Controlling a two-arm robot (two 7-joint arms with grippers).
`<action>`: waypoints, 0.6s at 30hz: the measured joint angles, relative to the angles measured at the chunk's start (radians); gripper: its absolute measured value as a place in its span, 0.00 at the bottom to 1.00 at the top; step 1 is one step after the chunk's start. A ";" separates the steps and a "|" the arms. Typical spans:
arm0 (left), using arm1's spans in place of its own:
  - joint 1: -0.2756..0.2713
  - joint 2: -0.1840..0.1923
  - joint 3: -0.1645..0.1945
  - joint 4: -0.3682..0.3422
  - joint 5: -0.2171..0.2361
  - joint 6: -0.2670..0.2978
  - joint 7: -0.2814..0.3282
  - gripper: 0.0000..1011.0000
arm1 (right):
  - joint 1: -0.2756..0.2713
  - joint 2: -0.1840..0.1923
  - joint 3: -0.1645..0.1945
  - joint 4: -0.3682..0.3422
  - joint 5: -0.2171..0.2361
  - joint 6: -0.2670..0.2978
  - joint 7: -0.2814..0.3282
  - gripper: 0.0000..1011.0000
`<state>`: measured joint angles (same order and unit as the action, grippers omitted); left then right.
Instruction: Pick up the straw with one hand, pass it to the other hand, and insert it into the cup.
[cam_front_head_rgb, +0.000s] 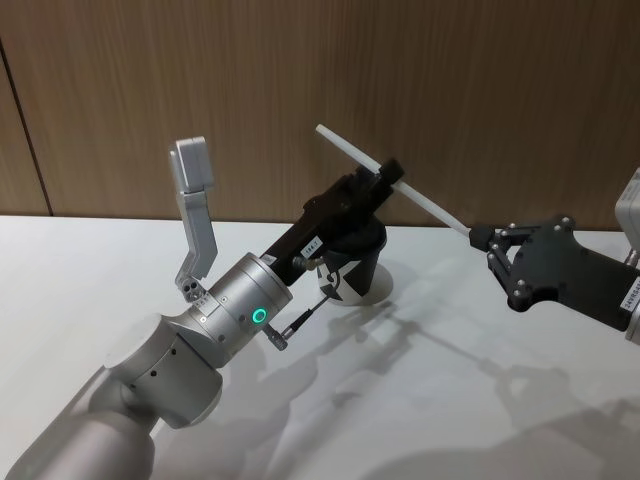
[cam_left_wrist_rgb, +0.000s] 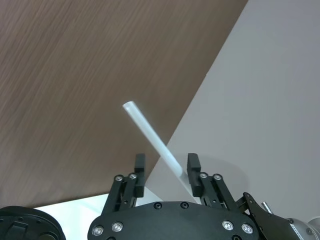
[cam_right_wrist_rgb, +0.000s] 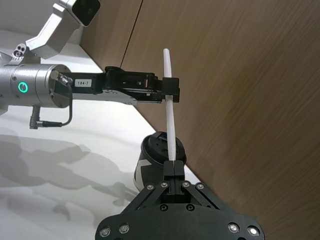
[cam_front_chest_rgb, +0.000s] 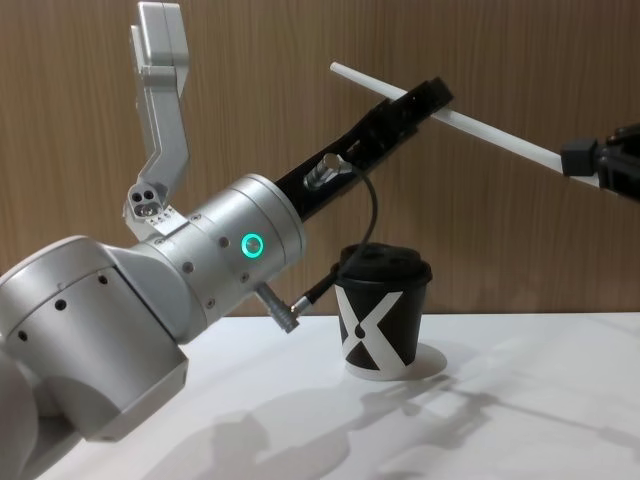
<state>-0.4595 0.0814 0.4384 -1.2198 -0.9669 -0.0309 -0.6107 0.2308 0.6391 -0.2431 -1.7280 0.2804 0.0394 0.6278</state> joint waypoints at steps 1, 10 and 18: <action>0.000 0.000 0.000 0.000 0.000 0.000 0.000 0.52 | 0.000 0.000 0.000 0.000 0.000 0.000 0.000 0.00; -0.001 -0.001 0.001 0.002 0.000 -0.003 0.000 0.21 | 0.000 0.000 0.000 0.000 0.000 0.000 0.000 0.00; -0.002 -0.002 0.002 0.003 0.000 -0.003 0.000 0.15 | 0.000 0.000 0.000 0.000 0.000 0.000 0.000 0.00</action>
<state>-0.4611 0.0797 0.4405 -1.2166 -0.9669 -0.0344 -0.6106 0.2309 0.6391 -0.2432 -1.7279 0.2803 0.0394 0.6279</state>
